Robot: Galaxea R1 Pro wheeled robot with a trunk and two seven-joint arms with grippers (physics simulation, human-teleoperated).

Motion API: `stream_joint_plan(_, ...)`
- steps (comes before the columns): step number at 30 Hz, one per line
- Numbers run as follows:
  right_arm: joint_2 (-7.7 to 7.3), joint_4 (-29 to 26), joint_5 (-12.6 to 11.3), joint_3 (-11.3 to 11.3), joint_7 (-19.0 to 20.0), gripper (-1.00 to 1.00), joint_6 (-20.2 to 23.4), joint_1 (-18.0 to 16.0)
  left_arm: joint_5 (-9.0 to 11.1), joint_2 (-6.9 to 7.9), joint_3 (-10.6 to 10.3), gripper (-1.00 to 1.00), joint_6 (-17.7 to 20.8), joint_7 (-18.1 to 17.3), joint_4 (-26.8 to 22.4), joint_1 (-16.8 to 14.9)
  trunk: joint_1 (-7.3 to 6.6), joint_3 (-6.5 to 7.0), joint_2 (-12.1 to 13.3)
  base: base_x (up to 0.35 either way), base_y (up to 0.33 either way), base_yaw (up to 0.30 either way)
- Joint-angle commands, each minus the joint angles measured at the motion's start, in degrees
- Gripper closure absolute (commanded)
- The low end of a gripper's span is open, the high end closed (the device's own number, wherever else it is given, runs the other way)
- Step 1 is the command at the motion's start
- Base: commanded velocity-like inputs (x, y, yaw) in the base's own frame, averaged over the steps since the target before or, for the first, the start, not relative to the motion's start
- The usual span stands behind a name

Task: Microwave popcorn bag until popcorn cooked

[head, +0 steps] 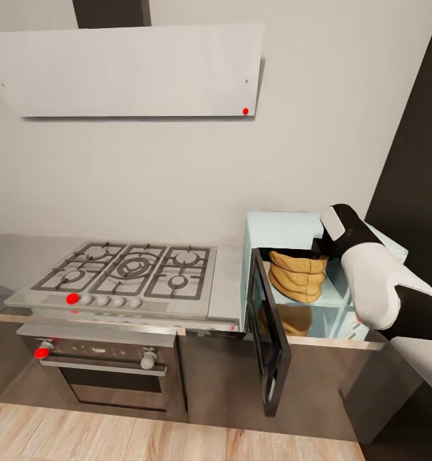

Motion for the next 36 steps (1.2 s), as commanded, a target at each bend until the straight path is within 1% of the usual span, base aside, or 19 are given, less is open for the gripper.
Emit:
stream_joint_plan(1, -0.01, -1.93, -0.36, 0.08, -0.07, -1.0, -4.1, -0.07, 0.11, 0.0, 0.1, -1.0, -0.13, 0.01, 0.01, -0.02, 0.29, -0.07, -0.01, 0.0, 0.0, 0.0)
stream_joint_plan(9, -0.01, -1.97, -0.11, 0.08, -0.08, -1.0, -3.67, -0.07, 0.11, 0.0, 0.1, -1.0, -0.13, 0.01, 0.01, -0.02, 0.29, -0.07, -0.01, 0.0, 0.0, 0.0)
stream_joint_plan(12, -0.01, -2.78, -0.09, 0.08, -0.08, -1.0, -1.47, -0.07, 0.11, 0.0, 0.05, -1.0, -0.13, 0.01, 0.01, -0.02, 0.29, -0.07, -0.01, 0.0, 0.0, 0.0)
stream_joint_plan(13, -0.01, -3.67, -0.09, 0.08, -0.08, -1.0, -0.06, -0.07, 0.11, 0.0, 0.03, -1.0, -0.13, 0.01, 0.01, -0.02, 0.29, -0.07, -0.01, 0.0, 0.0, 0.0)
stream_joint_plan(16, 0.06, -7.0, -0.09, 0.08, -0.08, -1.0, 0.03, -0.07, 0.11, -0.05, 0.0, -1.0, -0.13, 0.01, 0.01, -0.02, 0.29, -0.07, -0.01, -0.024, 0.0, 0.0)
stream_joint_plan(23, 0.02, -8.26, -0.34, -0.02, 0.07, -1.0, 0.03, -0.07, 0.02, -0.14, 0.1, -1.0, -0.13, 0.08, 0.01, -0.02, 0.29, -0.07, -0.01, -0.288, 0.0, 0.0)
stream_joint_plan(25, 0.18, -10.27, -0.87, -0.08, 0.16, -1.0, 0.03, -0.07, 0.02, -0.13, 0.1, -1.0, -0.13, 0.06, 0.01, -0.02, 0.29, -0.07, -0.01, -0.325, 0.0, 0.0)
stream_joint_plan(27, 0.24, -10.75, -1.0, -0.09, 0.16, -1.0, 0.03, -0.07, 0.02, -0.15, 0.1, -1.0, -0.13, 0.06, 0.01, -0.02, 0.29, -0.07, -0.01, -0.306, 0.0, 0.0)
stream_joint_plan(34, 0.24, -10.64, -1.08, -0.06, 0.18, -1.0, 0.03, 0.08, 0.02, -0.11, 0.1, -1.0, -0.13, 0.06, 0.01, -0.02, 0.29, -0.07, -0.01, -0.24, 0.0, 0.0)
stream_joint_plan(36, 0.16, -10.96, -1.0, -0.03, 0.67, -1.0, 0.03, 1.54, 0.02, -0.11, 0.1, -1.0, -0.13, 0.09, 0.01, -0.02, 0.29, -0.07, -0.01, -0.163, 0.0, 0.0)
